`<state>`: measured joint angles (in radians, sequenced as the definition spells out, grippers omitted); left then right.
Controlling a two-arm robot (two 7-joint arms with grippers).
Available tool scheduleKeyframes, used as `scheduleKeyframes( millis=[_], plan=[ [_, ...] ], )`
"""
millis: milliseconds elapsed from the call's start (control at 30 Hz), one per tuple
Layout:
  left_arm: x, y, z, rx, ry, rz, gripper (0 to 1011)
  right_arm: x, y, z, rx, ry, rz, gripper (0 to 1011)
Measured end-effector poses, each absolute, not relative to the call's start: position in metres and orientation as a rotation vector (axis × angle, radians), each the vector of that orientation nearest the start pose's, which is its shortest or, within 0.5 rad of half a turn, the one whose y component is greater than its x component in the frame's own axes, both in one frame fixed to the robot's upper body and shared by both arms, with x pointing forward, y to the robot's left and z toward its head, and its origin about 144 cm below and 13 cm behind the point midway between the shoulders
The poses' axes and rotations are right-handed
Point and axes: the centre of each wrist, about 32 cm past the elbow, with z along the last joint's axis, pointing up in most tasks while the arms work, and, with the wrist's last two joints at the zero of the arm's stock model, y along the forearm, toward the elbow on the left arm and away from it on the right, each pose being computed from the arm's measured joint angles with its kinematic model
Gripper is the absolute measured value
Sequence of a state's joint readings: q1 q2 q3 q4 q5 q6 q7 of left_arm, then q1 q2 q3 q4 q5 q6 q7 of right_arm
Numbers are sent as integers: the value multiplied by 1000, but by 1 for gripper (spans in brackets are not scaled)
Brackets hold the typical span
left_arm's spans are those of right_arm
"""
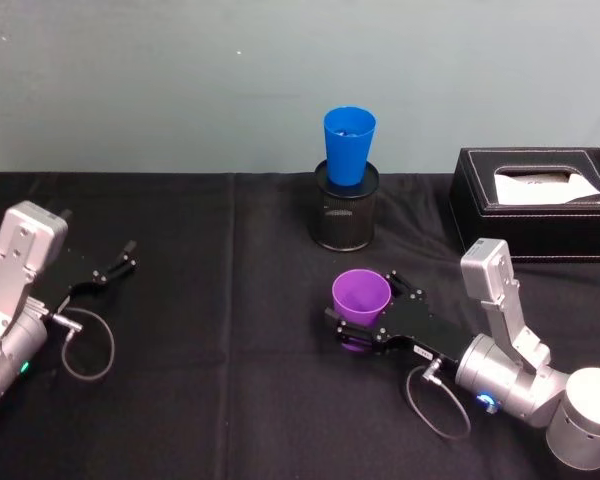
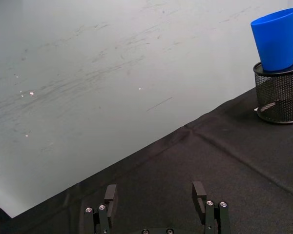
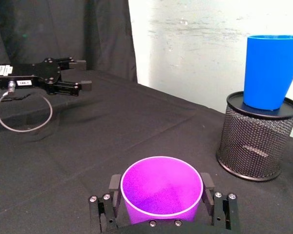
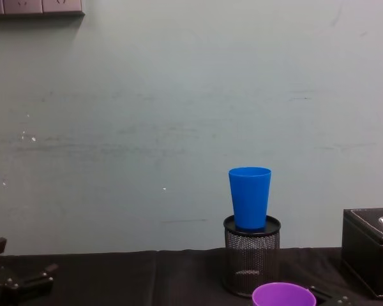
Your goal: Pick up one cup with a gripper and tap it against the other cup.
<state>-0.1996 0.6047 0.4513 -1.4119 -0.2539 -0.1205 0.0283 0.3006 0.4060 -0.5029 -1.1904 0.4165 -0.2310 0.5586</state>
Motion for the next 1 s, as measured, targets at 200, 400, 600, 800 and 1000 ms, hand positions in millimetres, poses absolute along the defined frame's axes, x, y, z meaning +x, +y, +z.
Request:
scheduleKeyframes(
  millis=[200, 400, 600, 800, 1000],
  plan=[
    [489, 310, 1140, 304, -285, 1248, 1000, 514, -259, 1102, -92, -37, -712, 1002],
    [489, 310, 1140, 304, -285, 1248, 1000, 513, -259, 1102, -94, -37, -714, 956],
    [489, 310, 1140, 305, -285, 1248, 1000, 512, -260, 1102, -94, -38, -715, 821],
    [489, 310, 1140, 305, -285, 1248, 1000, 512, -260, 1102, -94, -38, -716, 755],
    [489, 310, 1140, 304, -285, 1248, 1000, 513, -259, 1117, -85, -32, -726, 736]
  ],
)
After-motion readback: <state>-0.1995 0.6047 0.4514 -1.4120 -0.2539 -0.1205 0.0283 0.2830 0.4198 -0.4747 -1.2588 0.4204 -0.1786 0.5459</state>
